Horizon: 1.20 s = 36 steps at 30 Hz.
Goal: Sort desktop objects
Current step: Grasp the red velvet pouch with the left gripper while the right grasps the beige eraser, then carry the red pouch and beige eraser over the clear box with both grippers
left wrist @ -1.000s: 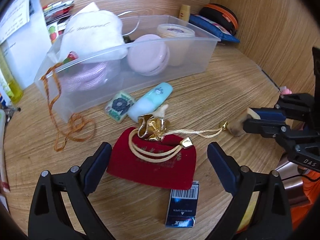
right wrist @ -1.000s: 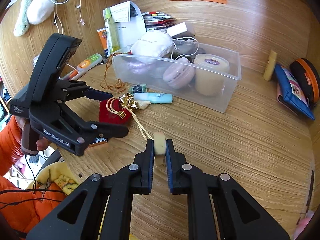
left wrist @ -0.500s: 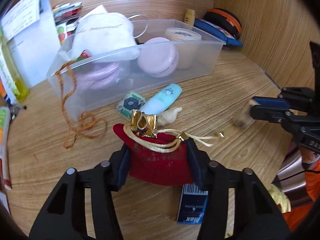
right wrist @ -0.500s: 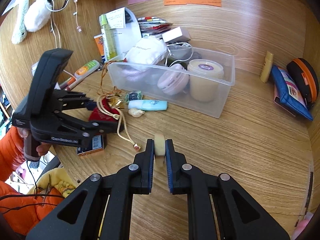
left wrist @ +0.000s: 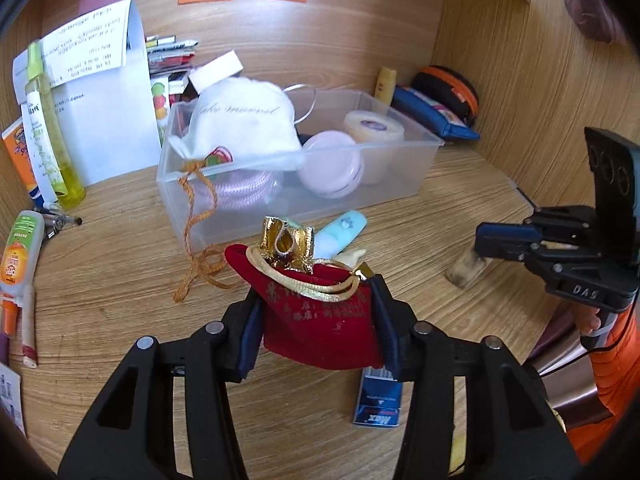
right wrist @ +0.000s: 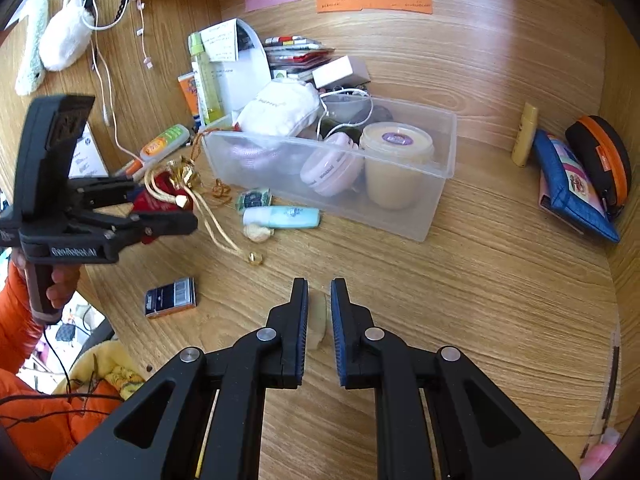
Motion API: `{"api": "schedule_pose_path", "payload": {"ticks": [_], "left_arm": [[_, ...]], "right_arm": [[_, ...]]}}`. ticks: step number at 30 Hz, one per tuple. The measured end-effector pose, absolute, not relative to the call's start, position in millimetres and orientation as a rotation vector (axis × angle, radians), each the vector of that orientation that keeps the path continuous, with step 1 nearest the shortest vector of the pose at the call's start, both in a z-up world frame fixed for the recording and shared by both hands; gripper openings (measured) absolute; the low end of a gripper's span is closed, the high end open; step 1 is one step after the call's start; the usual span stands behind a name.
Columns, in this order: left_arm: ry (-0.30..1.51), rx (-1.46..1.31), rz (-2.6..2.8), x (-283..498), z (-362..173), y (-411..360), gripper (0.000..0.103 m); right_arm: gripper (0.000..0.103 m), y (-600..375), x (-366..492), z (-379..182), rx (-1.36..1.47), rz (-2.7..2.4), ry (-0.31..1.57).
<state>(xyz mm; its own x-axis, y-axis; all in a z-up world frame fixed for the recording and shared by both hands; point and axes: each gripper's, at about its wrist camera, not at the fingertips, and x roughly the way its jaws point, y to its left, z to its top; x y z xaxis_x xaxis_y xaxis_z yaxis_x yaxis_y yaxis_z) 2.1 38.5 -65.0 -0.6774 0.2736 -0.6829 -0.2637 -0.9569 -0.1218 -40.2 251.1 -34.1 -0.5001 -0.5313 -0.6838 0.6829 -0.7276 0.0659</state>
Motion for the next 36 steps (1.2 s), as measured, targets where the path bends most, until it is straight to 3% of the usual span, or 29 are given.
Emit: {"api": "schedule_pose_path", "payload": {"ticks": [2, 4, 13, 22, 36], "left_arm": [[-0.032, -1.063, 2.631, 2.5, -63.3, 40.7, 0.049], [-0.038, -1.054, 2.624, 3.9, -62.5, 41.8, 0.049], [-0.035, -1.049, 2.621, 7.2, -63.6, 44.2, 0.049], [-0.043, -1.012, 2.644, 8.8, -57.1, 41.4, 0.049], [-0.058, -0.835, 2.693, -5.2, -9.9, 43.1, 0.049]], "right_arm": [[0.029, 250.2, -39.4, -36.3, 0.926, -2.208, 0.271], [0.039, 247.1, -37.5, -40.5, 0.931, -2.201, 0.274], [0.037, 218.1, -29.6, -69.2, 0.973, -2.152, 0.439], [0.036, 224.4, -33.3, -64.6, 0.987, -2.165, 0.38], [0.037, 239.7, -65.1, 4.0, 0.811, -2.306, 0.227]]}}
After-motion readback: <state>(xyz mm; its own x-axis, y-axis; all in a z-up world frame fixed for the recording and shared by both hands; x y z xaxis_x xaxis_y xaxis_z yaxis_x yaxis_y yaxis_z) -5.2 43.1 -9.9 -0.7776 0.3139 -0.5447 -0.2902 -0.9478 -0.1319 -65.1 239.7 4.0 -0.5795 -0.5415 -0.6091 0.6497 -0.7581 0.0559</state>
